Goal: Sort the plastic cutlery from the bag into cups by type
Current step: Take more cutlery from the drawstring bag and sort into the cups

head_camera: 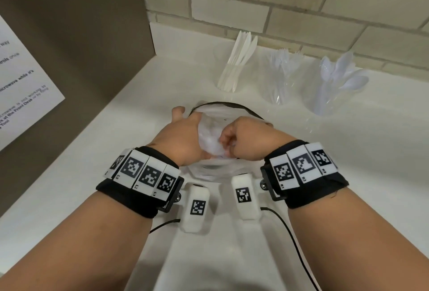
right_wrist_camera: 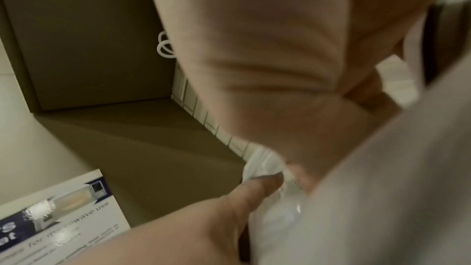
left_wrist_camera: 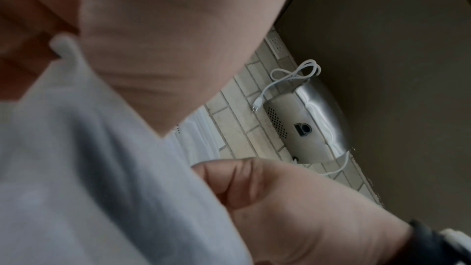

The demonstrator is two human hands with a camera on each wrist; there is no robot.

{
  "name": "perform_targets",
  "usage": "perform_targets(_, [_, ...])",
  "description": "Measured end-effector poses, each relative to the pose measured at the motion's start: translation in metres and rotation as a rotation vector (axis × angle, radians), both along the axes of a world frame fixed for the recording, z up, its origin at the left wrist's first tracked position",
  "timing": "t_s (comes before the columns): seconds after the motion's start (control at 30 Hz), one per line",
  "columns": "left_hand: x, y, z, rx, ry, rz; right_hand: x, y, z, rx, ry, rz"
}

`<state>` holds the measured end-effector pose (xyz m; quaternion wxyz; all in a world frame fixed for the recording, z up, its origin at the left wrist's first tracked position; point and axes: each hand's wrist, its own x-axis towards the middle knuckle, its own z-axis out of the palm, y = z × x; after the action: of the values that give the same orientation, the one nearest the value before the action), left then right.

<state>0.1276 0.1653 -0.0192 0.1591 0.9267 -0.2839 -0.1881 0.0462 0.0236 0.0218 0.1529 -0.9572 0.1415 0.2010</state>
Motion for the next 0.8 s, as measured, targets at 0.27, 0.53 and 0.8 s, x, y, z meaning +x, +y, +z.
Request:
perform_targets(0.27, [0.001, -0.001, 0.006, 0.074, 0.075, -0.111, 0.003, 0.001, -0.007, -0.001, -0.005, -0.032])
perform_targets(0.53, [0.001, -0.005, 0.003, -0.014, 0.138, -0.043, 0.016, 0.002, -0.016, -0.059, 0.081, -0.069])
perform_targets(0.8, [-0.004, -0.006, 0.009, -0.074, 0.087, -0.087, 0.019, 0.001, -0.017, -0.092, 0.094, -0.055])
